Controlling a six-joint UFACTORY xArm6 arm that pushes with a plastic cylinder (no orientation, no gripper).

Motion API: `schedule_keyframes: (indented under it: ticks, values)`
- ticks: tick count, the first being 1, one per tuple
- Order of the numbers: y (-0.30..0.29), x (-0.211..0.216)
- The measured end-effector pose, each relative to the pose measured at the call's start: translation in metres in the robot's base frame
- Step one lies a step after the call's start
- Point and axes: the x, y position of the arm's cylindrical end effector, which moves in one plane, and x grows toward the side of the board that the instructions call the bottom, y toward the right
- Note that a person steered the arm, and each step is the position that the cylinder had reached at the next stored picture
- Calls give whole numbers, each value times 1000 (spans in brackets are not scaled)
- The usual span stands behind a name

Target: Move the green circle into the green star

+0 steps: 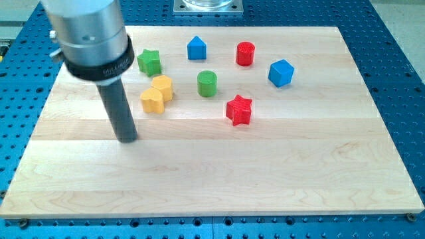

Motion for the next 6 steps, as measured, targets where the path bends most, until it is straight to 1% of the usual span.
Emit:
schedule_keyframes:
  ticks: [1,2,3,4,5,6]
  values:
    - [87,-53]
    - [147,-81]
    - [130,-110]
    - [80,-114]
    - [107,-130]
    - [148,-133]
